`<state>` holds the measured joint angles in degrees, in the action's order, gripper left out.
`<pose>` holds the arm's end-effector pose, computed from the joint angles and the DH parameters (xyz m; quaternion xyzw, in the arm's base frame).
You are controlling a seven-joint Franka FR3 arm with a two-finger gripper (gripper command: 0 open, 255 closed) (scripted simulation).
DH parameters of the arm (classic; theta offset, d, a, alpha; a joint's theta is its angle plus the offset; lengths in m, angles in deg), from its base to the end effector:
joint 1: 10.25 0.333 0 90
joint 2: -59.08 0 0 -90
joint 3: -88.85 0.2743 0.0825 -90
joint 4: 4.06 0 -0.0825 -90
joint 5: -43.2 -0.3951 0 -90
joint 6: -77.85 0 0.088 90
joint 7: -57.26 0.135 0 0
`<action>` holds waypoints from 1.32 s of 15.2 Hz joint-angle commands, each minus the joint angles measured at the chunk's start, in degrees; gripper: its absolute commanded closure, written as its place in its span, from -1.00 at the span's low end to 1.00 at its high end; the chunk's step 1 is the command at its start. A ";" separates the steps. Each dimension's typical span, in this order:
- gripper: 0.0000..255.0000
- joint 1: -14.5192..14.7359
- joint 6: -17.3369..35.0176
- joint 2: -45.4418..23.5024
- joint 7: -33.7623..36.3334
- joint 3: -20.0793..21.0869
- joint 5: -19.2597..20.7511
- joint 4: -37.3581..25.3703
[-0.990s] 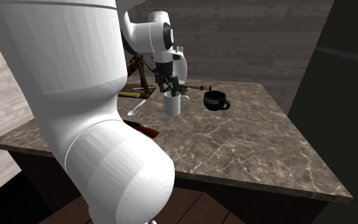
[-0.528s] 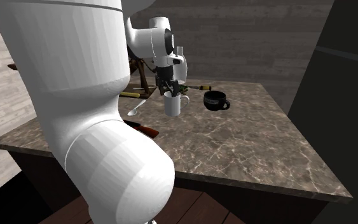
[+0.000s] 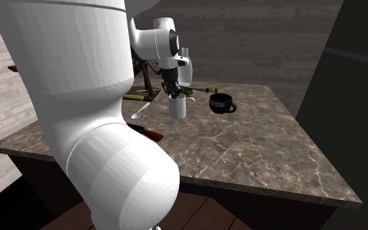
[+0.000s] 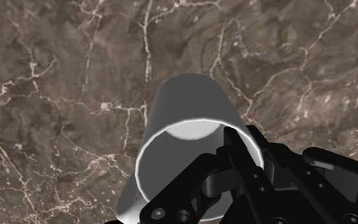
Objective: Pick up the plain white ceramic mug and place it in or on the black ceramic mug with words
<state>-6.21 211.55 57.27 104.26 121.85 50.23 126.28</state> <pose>0.4264 0.3173 0.2709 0.9982 -0.0454 0.0366 0.0161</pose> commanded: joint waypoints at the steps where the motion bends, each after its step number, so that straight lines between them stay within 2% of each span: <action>1: 1.00 0.00 0.00 0.00 0.00 0.00 0.00 0.00; 5: 1.00 -0.01 0.01 -0.01 0.00 -0.01 0.01 0.01; 20: 1.00 -0.09 -11.16 6.88 -4.49 -0.44 -5.43 -5.60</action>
<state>-6.32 201.25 63.62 100.05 121.48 45.16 121.08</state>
